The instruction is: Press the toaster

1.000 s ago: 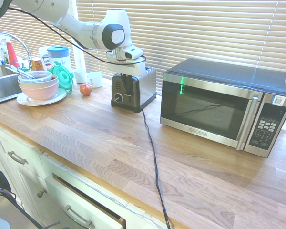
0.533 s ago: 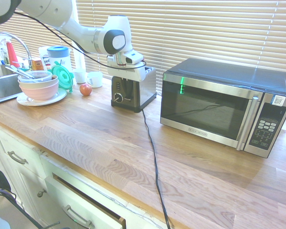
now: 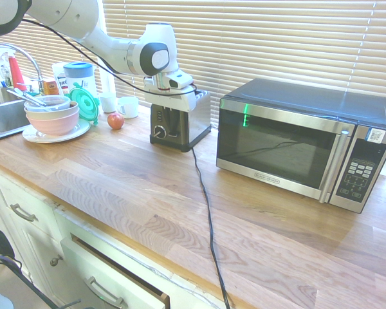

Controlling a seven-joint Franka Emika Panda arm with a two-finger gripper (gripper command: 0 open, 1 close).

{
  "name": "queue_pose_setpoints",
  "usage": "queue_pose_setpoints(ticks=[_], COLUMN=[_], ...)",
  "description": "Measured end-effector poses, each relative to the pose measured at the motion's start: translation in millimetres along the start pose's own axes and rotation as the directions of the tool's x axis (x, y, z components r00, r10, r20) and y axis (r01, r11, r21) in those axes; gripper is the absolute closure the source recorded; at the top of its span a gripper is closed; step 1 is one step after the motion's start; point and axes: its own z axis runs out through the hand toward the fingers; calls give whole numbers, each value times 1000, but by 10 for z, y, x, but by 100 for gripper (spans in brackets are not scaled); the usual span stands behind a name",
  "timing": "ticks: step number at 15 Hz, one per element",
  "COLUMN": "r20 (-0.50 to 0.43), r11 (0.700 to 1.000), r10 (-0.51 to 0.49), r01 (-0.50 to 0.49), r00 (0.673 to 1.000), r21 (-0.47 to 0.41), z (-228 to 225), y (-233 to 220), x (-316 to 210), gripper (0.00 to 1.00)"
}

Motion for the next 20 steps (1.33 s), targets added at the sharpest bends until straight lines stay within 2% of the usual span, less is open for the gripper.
queue_pose_setpoints(ticks=[3,6,10,15,20], r20=[-7,-59,-95,-56,-56], r11=[1000,999,996,998,998], r10=[5,19,10,-11,-23], r01=[-5,-16,-2,14,26], r00=[1000,998,995,998,998], r21=[6,52,85,56,53], z=[-101,-486,-809,-384,-123], y=[40,204,505,697,1199], x=[7,24,-246,-591,-1074], gripper=[100,100,100,100,100])
